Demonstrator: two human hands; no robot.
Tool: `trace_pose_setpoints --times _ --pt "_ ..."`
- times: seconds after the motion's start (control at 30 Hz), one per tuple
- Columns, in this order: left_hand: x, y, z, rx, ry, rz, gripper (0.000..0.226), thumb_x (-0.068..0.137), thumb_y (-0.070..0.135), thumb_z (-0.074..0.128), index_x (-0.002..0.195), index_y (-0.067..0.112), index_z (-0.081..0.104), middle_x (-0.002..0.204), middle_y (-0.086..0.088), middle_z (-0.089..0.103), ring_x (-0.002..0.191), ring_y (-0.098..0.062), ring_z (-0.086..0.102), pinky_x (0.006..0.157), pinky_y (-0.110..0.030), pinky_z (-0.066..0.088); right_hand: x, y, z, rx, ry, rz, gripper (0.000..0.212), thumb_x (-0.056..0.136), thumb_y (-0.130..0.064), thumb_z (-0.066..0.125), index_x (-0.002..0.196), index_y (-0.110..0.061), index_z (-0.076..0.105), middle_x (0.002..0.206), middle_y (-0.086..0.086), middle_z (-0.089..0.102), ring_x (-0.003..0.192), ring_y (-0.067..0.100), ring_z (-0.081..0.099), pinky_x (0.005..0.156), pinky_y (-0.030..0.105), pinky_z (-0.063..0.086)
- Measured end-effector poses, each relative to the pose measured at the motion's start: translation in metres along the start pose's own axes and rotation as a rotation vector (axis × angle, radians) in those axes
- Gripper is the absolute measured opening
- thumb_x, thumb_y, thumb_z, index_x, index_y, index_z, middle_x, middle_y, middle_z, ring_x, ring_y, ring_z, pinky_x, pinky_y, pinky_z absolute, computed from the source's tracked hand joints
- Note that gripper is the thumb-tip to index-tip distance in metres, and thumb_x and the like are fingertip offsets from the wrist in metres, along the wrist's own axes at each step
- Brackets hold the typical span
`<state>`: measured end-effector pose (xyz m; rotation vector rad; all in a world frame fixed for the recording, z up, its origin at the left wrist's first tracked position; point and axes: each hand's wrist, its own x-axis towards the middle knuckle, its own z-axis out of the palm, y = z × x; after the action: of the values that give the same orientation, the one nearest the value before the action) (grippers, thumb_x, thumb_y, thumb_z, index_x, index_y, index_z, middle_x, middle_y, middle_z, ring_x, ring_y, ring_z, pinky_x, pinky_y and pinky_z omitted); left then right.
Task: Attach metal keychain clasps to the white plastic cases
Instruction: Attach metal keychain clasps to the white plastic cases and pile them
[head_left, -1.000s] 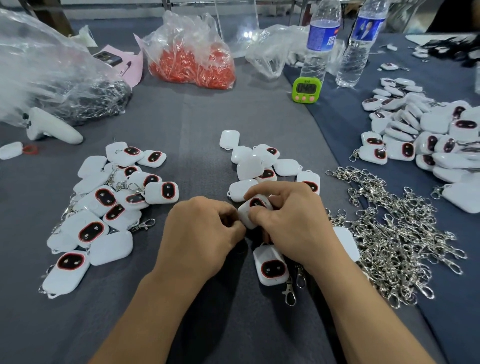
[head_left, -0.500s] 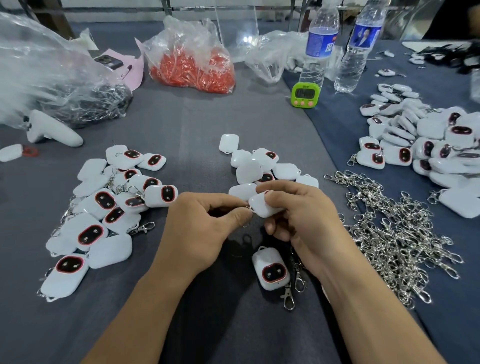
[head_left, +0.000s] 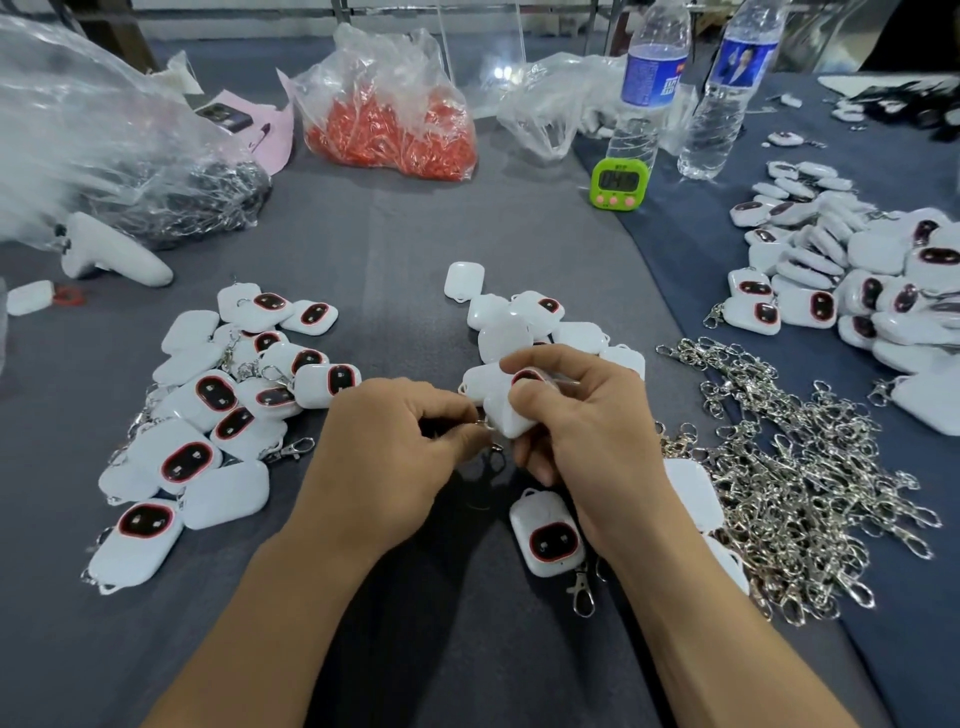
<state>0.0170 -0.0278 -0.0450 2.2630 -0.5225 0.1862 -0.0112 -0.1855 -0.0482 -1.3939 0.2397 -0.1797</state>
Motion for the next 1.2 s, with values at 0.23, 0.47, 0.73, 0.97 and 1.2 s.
trace_pose_setpoints --times 0.23,0.47,0.73,0.97,1.2 --pt "-0.007 0.009 0.014 0.188 0.272 0.227 0.009 0.079 0.014 0.085 0.084 0.019 0.080 0.070 0.008 0.068 0.065 -0.014 0.054 0.064 -0.023 0.040 0.003 -0.003 0.001 0.114 0.035 0.051 0.024 0.096 0.004 0.053 0.101 -0.010 0.072 0.062 0.006 0.064 0.040 0.019 0.048 0.034 0.021 0.032" --pt "0.001 0.020 0.020 -0.524 0.066 -0.201 0.015 0.084 0.013 0.079 0.075 0.025 0.080 0.073 0.008 0.076 0.068 -0.007 0.071 0.066 -0.018 0.055 0.006 -0.009 -0.006 0.285 -0.005 0.157 0.025 0.098 0.002 0.048 0.108 -0.004 0.069 0.060 0.009 0.062 0.040 0.018 0.049 0.034 0.020 0.032" --pt "0.004 0.015 0.013 -0.483 0.029 -0.233 0.023 0.082 0.014 0.081 0.073 0.035 0.079 0.072 0.010 0.076 0.070 -0.008 0.072 0.069 -0.023 0.058 0.003 -0.006 -0.001 0.277 0.028 0.102 0.021 0.098 0.003 0.051 0.105 -0.006 0.069 0.064 0.010 0.066 0.041 0.021 0.051 0.034 0.020 0.033" --pt "-0.002 0.012 0.011 0.315 0.202 0.206 0.006 0.083 0.015 0.082 0.079 0.014 0.078 0.066 0.001 0.065 0.064 -0.019 0.051 0.062 -0.033 0.039 -0.004 -0.002 0.008 0.009 0.074 -0.108 0.022 0.093 0.002 0.059 0.101 -0.013 0.072 0.067 0.012 0.067 0.046 0.024 0.056 0.039 0.027 0.041" --pt "0.000 0.019 0.027 -0.336 0.157 -0.095 0.014 0.086 0.019 0.078 0.091 0.031 0.078 0.078 0.019 0.074 0.076 -0.001 0.069 0.069 -0.014 0.052 0.006 -0.008 -0.004 0.438 0.033 0.196 0.024 0.095 0.002 0.047 0.103 -0.002 0.069 0.063 0.010 0.065 0.043 0.015 0.052 0.035 0.021 0.035"
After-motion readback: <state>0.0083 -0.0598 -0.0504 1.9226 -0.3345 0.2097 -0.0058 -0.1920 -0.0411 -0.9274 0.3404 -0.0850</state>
